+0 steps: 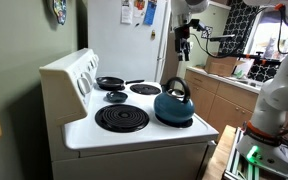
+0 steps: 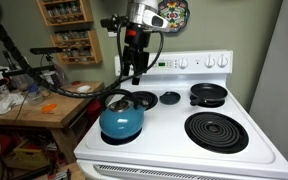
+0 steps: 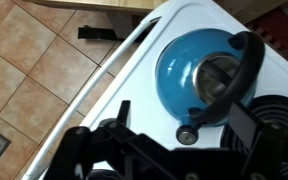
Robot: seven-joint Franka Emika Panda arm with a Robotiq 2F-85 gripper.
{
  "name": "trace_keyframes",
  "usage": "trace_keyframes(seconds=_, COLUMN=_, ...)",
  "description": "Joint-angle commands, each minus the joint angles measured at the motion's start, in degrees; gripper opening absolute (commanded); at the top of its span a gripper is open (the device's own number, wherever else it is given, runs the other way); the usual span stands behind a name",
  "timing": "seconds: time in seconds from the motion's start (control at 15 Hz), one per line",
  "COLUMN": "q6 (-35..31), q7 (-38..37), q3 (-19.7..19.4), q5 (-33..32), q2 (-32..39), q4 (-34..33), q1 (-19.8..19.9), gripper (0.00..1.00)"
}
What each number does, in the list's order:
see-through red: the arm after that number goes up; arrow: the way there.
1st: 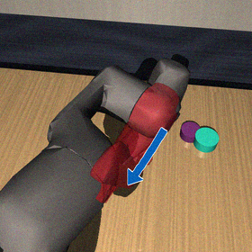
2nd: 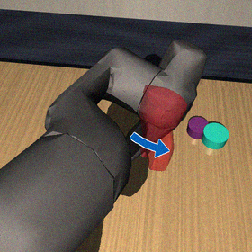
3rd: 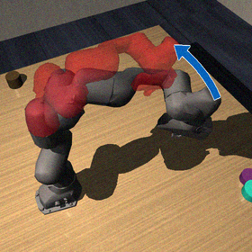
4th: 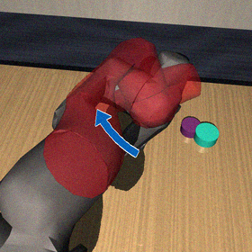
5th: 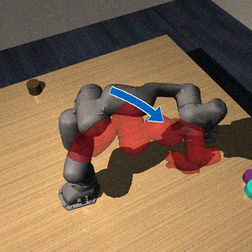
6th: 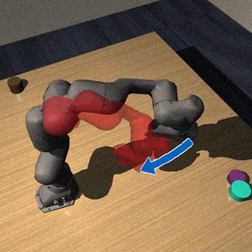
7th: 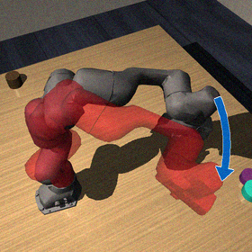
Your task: Move the blue kettle to the bottom right cooker on the hob of the stove
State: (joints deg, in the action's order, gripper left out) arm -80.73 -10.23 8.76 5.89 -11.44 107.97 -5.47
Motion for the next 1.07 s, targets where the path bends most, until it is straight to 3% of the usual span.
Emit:
trace_keyframes(seconds=0.0, q6=-5.03, q7=-4.37, q3=0.93, q5=8.13, q2=-0.61, q4=2.85, q1=-1.56, gripper=1.00)
trace_keyframes(seconds=0.2, q6=-9.09, q7=-5.59, q3=1.94, q5=12.35, q2=-0.71, q4=5.60, q1=-2.55, gripper=1.00)
trace_keyframes(seconds=1.0, q6=-12.24, q7=-4.99, q3=3.92, q5=10.14, q2=1.91, q4=12.25, q1=-4.11, gripper=0.99)
